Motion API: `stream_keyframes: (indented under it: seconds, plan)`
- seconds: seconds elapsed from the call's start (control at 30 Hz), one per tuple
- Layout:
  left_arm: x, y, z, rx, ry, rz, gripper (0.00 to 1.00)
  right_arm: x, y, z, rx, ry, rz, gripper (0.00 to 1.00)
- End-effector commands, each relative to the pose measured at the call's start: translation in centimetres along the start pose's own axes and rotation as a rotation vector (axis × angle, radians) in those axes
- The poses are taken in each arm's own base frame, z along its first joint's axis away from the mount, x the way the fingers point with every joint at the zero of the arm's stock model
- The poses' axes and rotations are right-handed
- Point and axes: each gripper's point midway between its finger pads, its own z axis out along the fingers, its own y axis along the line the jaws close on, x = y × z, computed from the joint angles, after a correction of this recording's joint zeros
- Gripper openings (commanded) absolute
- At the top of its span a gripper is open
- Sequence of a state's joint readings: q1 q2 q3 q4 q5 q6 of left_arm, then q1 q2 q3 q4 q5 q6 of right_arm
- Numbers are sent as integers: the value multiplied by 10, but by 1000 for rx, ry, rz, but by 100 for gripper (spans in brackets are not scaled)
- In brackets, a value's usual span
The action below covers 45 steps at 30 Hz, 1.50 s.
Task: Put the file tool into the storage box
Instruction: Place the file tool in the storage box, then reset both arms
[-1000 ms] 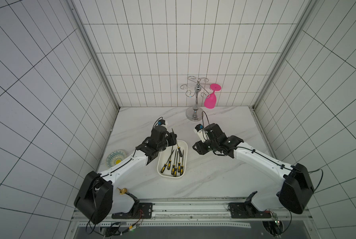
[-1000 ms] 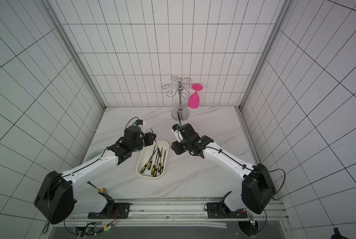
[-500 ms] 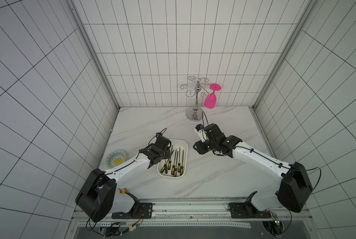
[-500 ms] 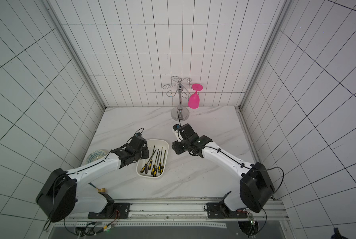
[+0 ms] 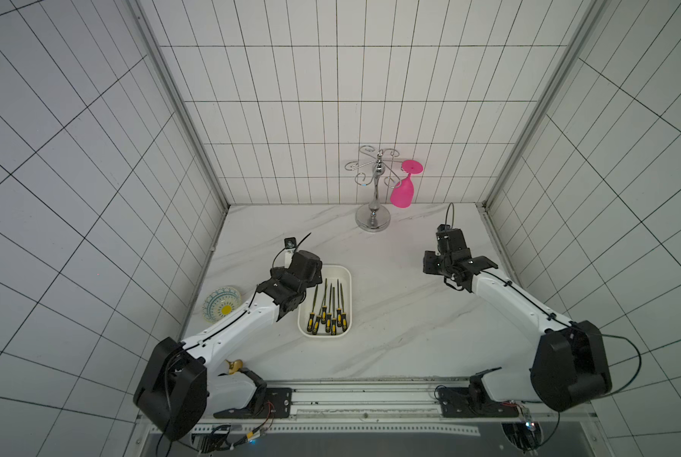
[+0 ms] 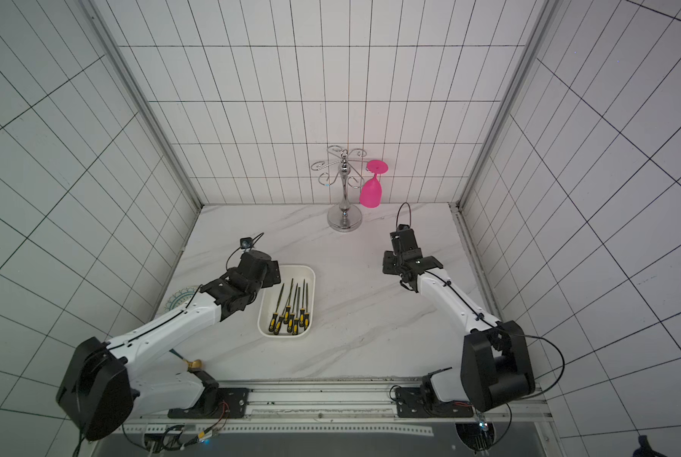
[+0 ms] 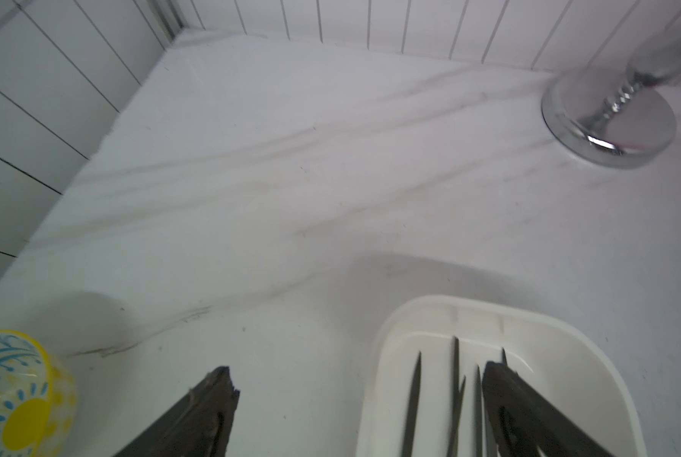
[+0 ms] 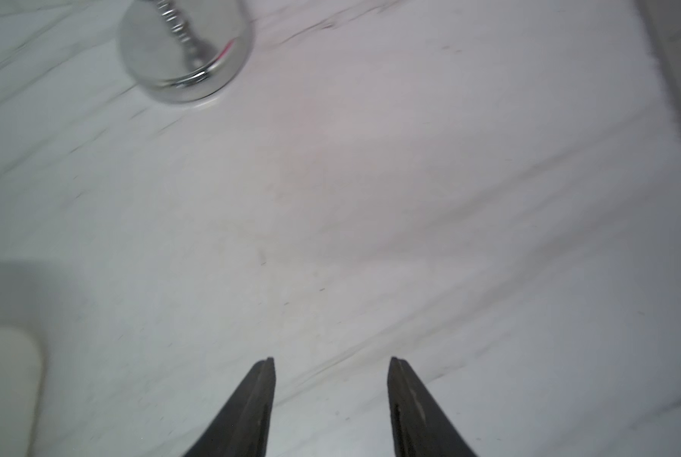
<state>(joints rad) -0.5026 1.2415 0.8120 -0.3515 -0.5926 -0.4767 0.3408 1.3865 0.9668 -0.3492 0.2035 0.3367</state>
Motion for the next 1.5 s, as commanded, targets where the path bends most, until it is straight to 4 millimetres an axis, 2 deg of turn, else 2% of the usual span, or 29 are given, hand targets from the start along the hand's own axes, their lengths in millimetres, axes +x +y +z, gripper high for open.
stream_keyframes:
  seconds: [0.0, 0.1, 0.23, 0.3, 0.33, 0.4, 0.5, 0.57, 0.6, 0.67, 0.7, 0.8, 0.83, 0.9, 1.03, 1.1, 1.17, 1.23, 1.47]
  plan:
    - [-43, 48, 8, -203, -216, -7, 99, -2, -82, 4, 342, -101, 151, 51]
    - [-49, 75, 29, -305, -293, 39, 99, -3, -108, 6, 468, -198, 105, 51]
    - [-30, 105, 75, -357, -197, 4, 99, -15, -121, 4, 556, -237, 45, 52]
    - [-20, 114, 91, -360, -174, -13, 99, -12, -126, 16, 583, -235, 14, 52]
    - [-17, 116, 97, -354, -186, -21, 99, -4, -130, 26, 590, -218, 16, 52]
    - [-20, 115, 105, -316, -208, -11, 99, 7, -131, 41, 560, -222, 37, 52]
    - [-23, 116, 107, -249, -241, -37, 99, -7, -124, 41, 488, -326, 24, 52]
    - [-19, 125, 109, -189, -270, -93, 99, -4, -126, 41, 480, -327, 26, 52]
    - [-20, 126, 108, -159, -284, -112, 99, -4, -125, 40, 458, -339, 26, 56]
    - [-19, 121, 107, -121, -277, -102, 98, -4, -123, 35, 416, -384, 14, 80]
    - [-16, 118, 107, -103, -276, -93, 97, -4, -120, 30, 387, -419, 8, 100]
    - [-11, 109, 103, -33, -299, -64, 96, -1, -107, 25, 284, -459, -30, 99]
    - [-5, 104, 103, -3, -308, -49, 97, -2, -104, 27, 255, -459, -41, 99]
    - [-8, 100, 101, 29, -374, -32, 99, -4, -101, 33, 215, -443, -67, 99]
    - [-8, 100, 103, 19, -322, -37, 99, 2, -122, 46, 253, -561, 5, 99]
    - [-7, 100, 104, 15, -317, -35, 99, 8, -119, 49, 240, -483, -2, 99]
    - [-7, 101, 105, 12, -315, -34, 99, 2, -119, 50, 235, -525, -4, 99]
    - [-7, 101, 104, 8, -314, -34, 99, 7, -120, 52, 230, -477, 0, 99]
    - [-7, 99, 103, 0, -320, -23, 99, 4, -122, 53, 220, -488, 11, 99]
